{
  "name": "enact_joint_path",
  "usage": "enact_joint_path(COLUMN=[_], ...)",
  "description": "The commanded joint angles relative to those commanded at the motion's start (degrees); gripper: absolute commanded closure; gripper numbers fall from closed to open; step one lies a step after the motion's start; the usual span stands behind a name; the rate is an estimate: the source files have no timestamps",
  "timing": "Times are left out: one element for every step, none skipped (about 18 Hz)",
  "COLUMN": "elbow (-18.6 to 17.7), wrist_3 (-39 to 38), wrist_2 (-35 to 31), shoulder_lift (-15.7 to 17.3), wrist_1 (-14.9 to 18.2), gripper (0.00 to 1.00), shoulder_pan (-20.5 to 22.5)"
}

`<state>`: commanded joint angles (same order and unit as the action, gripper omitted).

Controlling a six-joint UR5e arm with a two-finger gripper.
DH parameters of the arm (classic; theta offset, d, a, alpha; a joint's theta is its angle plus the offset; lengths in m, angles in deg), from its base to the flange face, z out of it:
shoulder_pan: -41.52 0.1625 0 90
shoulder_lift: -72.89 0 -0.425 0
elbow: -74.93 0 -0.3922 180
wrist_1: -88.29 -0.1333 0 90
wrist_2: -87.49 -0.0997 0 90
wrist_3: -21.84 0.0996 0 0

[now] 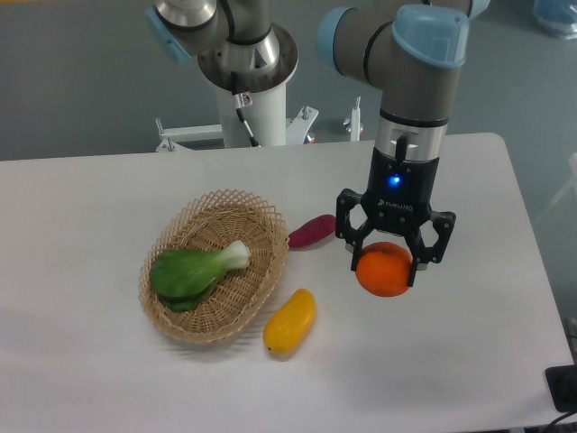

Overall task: Place the orange in the basket
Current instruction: 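Lift the held orange with the gripper and start moving toward the basket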

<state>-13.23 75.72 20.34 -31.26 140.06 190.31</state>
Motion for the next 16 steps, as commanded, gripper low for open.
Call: enact_joint_path(elbow=[-0.17, -0.26, -0.26, -0.35, -0.26, -0.35, -0.26, -0.26, -0.35, -0.44, -0.35, -0.18, 0.00, -0.17, -0.44, -0.44], wrist_3=[0.00, 0.00, -0.09, -0.09, -0.09, -0.09, -0.17, -0.61, -1.22, -2.36, -3.24, -4.73, -6.57, -8.51, -9.40, -10.19], wrist_2=[-0.09, 0.00, 0.00, 0.00, 0.00, 0.00, -0.09, -0.17, -0.26, -0.52, -0.79, -0.88, -0.97, -1.05, -1.23, -2.71], shoulder_lift=[0.00, 0.00, 0.00, 0.00, 0.00, 0.00, 0.00, 0.00, 0.00, 0.09, -0.09, -0.26, -0.44, -0.44, -0.35, -0.35], wrist_1=[0.00, 0.00, 0.00, 0.00, 0.00, 0.00, -0.09, 0.00, 0.00, 0.00, 0.00, 0.00, -0.09, -0.09, -0.09, -0.09], gripper=[0.34, 0.34, 0.34, 0.34, 0.34, 0.34, 0.34, 0.34, 0.34, 0.34, 0.34, 0.34, 0.34, 0.34, 0.34, 0.34], shoulder_pan=[-0.09, -0.09, -0.26, -0.26, -0.18, -0.26, -0.35, -0.44, -0.53, -0.96, -1.40, -1.41, -2.02, -3.15, -3.86, -4.91])
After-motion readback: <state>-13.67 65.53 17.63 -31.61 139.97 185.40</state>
